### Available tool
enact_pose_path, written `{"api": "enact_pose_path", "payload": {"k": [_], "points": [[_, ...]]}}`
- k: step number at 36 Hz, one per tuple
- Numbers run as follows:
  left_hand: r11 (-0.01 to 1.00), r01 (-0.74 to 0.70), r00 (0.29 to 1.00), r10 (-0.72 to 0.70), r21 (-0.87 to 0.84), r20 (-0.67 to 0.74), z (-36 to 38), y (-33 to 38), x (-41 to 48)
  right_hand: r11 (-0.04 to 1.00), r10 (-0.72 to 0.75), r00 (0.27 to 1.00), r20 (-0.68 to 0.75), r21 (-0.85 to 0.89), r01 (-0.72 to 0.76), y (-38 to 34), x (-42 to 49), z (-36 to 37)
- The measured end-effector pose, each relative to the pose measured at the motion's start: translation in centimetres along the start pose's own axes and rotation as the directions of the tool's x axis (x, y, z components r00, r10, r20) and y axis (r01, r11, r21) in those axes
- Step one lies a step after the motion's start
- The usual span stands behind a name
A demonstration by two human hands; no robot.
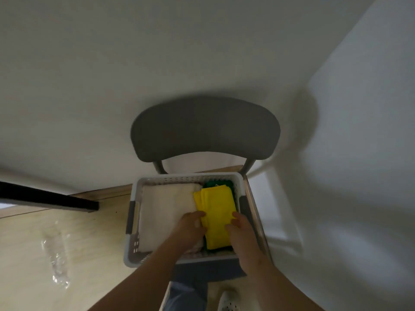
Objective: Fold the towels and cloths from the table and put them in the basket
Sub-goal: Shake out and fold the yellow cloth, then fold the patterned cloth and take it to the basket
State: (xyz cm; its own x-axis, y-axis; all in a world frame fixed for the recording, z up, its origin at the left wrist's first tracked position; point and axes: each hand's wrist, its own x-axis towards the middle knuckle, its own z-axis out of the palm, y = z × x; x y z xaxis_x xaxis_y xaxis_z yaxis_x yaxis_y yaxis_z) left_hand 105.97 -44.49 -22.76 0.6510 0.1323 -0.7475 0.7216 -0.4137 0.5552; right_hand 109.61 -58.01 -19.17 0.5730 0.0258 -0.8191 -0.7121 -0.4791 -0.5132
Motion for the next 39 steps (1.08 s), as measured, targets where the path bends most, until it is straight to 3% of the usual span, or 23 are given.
{"api": "enact_pose_path", "payload": {"k": [7, 13, 17, 22, 31, 34, 39], "points": [[0.972, -0.012, 0.988, -0.024, -0.234, -0.15, 0.6, 0.8, -6.8, 0.989, -0.146, 0.989, -0.006, 0.001, 0.146, 2.0, -5.1, -0.7], [0.873, -0.099, 0.948, -0.064, -0.478, -0.313, 4.8, -2.4, -17.9, 0.965, -0.26, 0.965, 0.047, 0.047, 0.258, 7.8, -12.4, -0.7], [0.844, -0.119, 0.919, -0.106, -0.523, -0.38, 7.5, -6.0, -25.4, 0.951, -0.295, 0.952, 0.086, 0.128, 0.283, 12.5, -18.1, -0.2], [0.787, -0.15, 0.886, -0.162, -0.599, -0.435, 10.3, -9.9, -33.0, 0.942, -0.333, 0.937, 0.104, 0.071, 0.327, 18.6, -24.3, 1.2], [0.775, -0.248, 0.895, -0.047, -0.582, -0.444, 14.0, -19.9, -44.8, 0.923, -0.368, 0.928, 0.059, 0.142, 0.357, 30.3, -35.1, 5.8], [0.768, -0.26, 0.894, -0.038, -0.585, -0.447, 15.3, -24.7, -48.9, 0.928, -0.332, 0.942, 0.048, 0.198, 0.317, 34.9, -39.1, 8.8], [0.764, -0.215, 0.899, -0.088, -0.609, -0.428, 18.6, -33.0, -55.7, 0.955, -0.258, 0.952, 0.168, 0.197, 0.224, 43.6, -46.1, 12.9]]}}
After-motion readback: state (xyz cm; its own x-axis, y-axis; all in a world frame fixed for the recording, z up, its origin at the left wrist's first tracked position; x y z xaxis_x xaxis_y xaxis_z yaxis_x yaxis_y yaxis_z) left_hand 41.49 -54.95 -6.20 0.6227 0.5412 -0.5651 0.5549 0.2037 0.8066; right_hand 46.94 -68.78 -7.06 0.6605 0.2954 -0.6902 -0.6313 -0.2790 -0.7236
